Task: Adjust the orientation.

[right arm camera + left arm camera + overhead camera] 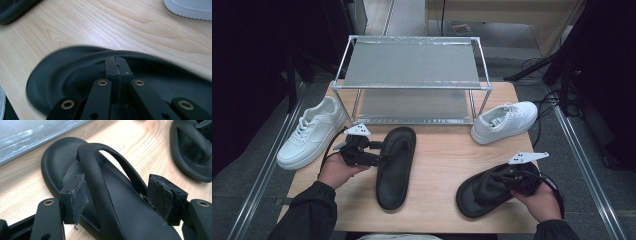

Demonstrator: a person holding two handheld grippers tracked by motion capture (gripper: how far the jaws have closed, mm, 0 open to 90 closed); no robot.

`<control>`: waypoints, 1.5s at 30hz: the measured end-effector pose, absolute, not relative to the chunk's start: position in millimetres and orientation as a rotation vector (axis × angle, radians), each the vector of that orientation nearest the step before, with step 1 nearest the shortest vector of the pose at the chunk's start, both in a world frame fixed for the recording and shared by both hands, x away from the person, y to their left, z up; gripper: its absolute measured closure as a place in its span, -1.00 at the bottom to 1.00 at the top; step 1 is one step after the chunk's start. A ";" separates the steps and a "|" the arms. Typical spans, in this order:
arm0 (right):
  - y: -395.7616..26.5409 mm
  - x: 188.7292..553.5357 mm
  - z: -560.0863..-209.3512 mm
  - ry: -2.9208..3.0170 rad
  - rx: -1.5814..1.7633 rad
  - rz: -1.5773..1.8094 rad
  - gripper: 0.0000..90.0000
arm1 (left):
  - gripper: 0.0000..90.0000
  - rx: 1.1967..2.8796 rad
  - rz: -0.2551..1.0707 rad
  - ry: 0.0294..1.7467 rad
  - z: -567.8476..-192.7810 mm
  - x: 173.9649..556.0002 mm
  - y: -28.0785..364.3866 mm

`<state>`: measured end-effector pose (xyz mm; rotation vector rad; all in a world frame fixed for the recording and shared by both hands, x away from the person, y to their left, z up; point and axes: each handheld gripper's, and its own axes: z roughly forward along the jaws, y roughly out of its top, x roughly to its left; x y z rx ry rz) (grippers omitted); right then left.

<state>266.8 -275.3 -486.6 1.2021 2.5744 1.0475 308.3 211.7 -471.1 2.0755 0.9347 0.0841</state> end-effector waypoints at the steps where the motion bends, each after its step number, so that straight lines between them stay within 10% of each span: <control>1: -274.0 268.2 -486.7 2.579 1.194 1.045 1.00 | -0.29 2.075 0.086 0.937 -471.3 307.6 212.1; 29: -250.2 304.5 -487.2 2.581 1.164 1.078 1.00 | -0.29 2.027 0.132 0.985 -471.0 292.4 230.8; 45: -241.6 272.1 -472.8 2.568 1.047 1.256 0.62 | -0.29 2.029 0.126 0.951 -469.4 298.6 224.1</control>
